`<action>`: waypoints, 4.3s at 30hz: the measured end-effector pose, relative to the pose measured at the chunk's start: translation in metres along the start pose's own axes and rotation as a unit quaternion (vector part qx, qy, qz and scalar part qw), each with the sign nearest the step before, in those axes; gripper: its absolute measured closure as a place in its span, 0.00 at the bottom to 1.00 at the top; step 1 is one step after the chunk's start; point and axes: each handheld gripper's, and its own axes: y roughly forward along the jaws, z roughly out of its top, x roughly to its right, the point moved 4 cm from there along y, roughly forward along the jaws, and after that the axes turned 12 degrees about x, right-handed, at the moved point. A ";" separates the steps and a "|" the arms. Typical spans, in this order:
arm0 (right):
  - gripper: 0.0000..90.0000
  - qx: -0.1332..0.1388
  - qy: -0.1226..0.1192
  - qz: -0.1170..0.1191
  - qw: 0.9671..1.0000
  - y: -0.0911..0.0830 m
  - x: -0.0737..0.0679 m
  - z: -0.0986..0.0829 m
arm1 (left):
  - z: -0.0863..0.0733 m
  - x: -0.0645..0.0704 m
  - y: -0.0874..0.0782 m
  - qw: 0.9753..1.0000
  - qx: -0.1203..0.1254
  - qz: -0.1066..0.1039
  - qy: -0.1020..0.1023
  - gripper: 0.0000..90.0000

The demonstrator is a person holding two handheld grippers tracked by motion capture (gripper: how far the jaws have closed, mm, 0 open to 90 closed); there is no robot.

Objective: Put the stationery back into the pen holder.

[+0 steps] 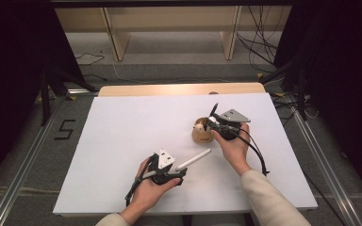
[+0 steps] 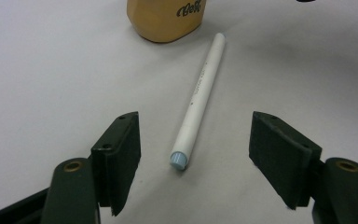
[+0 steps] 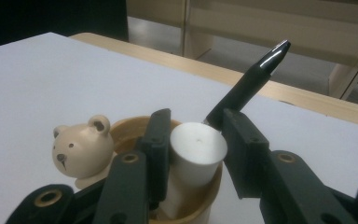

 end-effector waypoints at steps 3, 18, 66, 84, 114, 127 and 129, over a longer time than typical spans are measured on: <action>0.71 0.000 -0.001 0.000 1.000 0.000 0.000 0.000 | 0.000 0.000 0.000 1.000 0.000 0.000 0.000 0.37; 0.63 -0.005 0.003 -0.002 1.000 0.000 0.002 0.000 | -0.001 0.000 0.001 1.000 -0.002 0.000 0.003 0.38; 0.35 -0.030 0.044 0.017 0.998 -0.029 -0.004 0.005 | -0.001 -0.002 -0.001 1.000 -0.008 0.005 -0.002 0.37; 0.35 -0.048 0.034 0.040 0.997 -0.059 -0.010 -0.006 | 0.000 -0.003 -0.001 1.000 -0.012 0.006 0.000 0.38; 0.35 -0.079 0.036 0.041 0.995 -0.083 -0.006 -0.023 | 0.025 0.005 0.044 0.988 -0.125 -0.050 0.076 0.50; 0.35 -0.084 0.039 0.040 0.995 -0.084 -0.004 -0.025 | 0.030 0.000 0.069 0.981 -0.167 -0.073 0.057 0.58; 0.35 -0.085 0.039 0.040 0.995 -0.084 -0.004 -0.025 | 0.030 0.000 0.072 0.980 -0.172 -0.076 0.057 0.60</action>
